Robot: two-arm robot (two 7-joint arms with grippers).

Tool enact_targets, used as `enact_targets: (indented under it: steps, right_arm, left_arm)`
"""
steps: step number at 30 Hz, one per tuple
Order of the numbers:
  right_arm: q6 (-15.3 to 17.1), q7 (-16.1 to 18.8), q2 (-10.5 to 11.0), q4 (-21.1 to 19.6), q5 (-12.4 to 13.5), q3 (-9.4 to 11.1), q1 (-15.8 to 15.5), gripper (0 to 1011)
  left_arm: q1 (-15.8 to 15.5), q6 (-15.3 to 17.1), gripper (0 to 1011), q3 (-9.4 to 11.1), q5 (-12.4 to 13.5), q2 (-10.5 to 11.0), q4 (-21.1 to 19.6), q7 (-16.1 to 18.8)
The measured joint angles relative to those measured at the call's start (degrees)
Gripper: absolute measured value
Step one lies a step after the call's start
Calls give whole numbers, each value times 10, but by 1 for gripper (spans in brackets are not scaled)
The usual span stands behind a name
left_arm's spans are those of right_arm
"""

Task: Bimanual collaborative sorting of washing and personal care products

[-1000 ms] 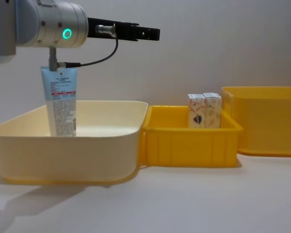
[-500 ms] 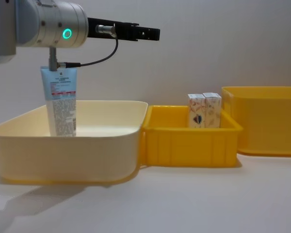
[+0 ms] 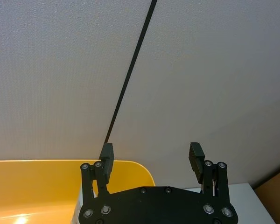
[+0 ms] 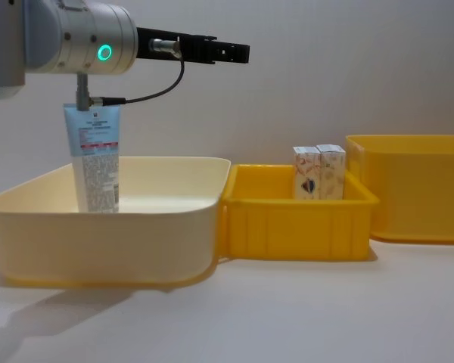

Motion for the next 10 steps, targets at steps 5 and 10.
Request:
enact_targets:
  steps: [5,10]
  right_arm:
    - [0,0,0,0,0,0,0,1001]
    - [0,0,0,0,0,0,0,1001]
  left_arm:
    - [0,0,1003,0,0,0,0,0]
    - [0,0,1003,0,0,0,0,0]
